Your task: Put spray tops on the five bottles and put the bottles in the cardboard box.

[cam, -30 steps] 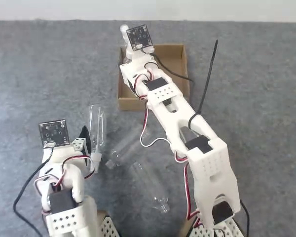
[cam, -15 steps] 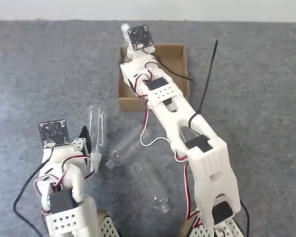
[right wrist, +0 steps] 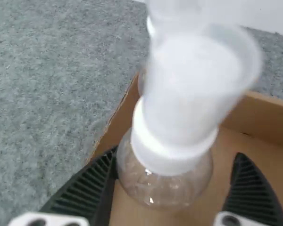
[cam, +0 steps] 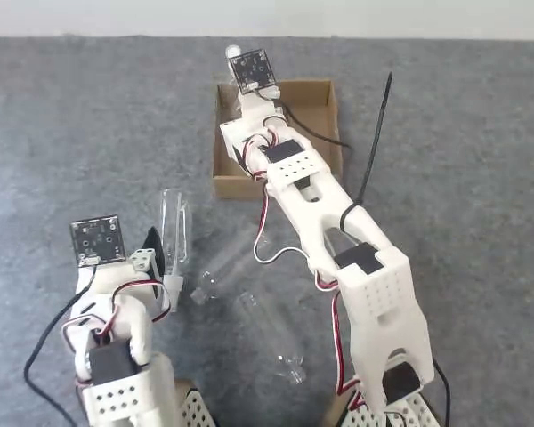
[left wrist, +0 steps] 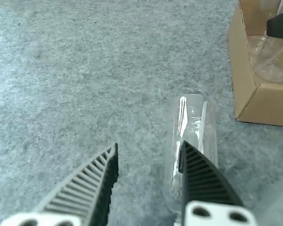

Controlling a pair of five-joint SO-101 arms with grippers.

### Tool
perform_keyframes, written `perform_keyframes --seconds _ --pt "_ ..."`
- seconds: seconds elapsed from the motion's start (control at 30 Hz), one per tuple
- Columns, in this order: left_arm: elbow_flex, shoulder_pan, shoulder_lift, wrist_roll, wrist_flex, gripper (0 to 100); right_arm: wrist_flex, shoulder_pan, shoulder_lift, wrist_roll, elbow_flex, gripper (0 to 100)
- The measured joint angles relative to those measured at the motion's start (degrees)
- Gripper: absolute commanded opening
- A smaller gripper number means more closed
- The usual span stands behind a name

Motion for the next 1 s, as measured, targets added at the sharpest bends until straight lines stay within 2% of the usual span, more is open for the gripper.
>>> perform_keyframes --seconds 0.63,1.0 --pt "0.0 0.0 0.0 0.0 0.0 20 7.6 -1.4 0.0 0.0 0.0 34.8" --pt "0.0 0.0 0.0 0.0 0.0 20 7.7 -2.8 0.0 0.0 0.0 34.8"
